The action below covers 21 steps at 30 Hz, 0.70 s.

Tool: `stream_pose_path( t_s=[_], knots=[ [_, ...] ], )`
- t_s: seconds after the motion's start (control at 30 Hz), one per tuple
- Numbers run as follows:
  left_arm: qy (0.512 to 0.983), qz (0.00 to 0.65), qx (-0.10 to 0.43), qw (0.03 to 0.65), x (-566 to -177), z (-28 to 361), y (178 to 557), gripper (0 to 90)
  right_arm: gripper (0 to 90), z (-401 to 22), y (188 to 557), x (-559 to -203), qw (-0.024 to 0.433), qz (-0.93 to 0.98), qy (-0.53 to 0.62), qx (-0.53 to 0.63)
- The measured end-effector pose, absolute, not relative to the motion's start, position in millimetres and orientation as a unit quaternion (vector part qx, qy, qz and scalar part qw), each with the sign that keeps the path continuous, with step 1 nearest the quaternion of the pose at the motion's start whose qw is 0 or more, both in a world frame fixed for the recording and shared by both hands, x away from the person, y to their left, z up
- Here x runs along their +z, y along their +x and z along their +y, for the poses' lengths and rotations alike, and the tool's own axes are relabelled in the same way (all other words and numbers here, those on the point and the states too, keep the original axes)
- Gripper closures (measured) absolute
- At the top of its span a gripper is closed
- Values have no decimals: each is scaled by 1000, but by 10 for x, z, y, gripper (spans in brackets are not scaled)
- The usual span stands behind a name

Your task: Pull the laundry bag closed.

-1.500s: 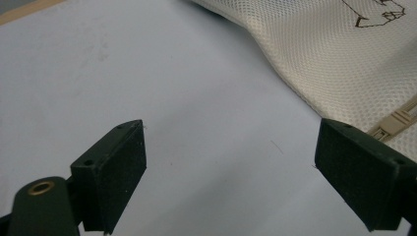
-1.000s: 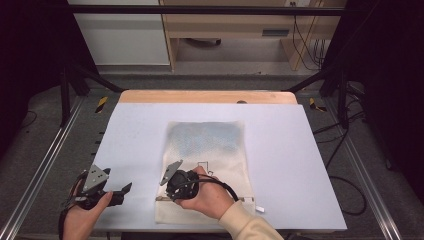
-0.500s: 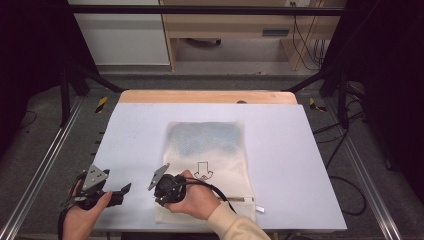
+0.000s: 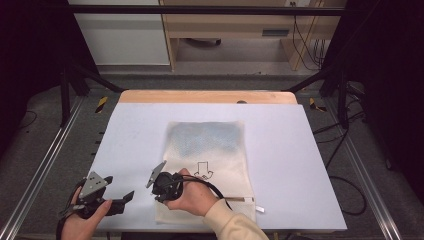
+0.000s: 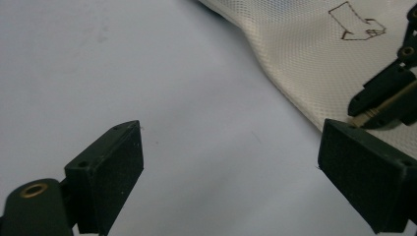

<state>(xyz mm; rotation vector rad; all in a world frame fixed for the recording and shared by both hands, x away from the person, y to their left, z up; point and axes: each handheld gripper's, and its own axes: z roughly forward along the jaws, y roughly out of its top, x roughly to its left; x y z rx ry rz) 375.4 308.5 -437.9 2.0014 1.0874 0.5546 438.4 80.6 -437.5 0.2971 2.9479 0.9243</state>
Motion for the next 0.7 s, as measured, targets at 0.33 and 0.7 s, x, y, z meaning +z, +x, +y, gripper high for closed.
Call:
stream_pose_path(
  t_s=[0.33, 0.7],
  knots=[
    [802, 419, 181, 385, -4424, 3001, 3686, 92, 820, 728, 4367, -4230, 18, 945, 91, 313],
    [805, 399, 143, 415, -4464, 2802, 3670, 104, 820, 729, 4366, -4235, 24, 944, 87, 317]
  ],
)
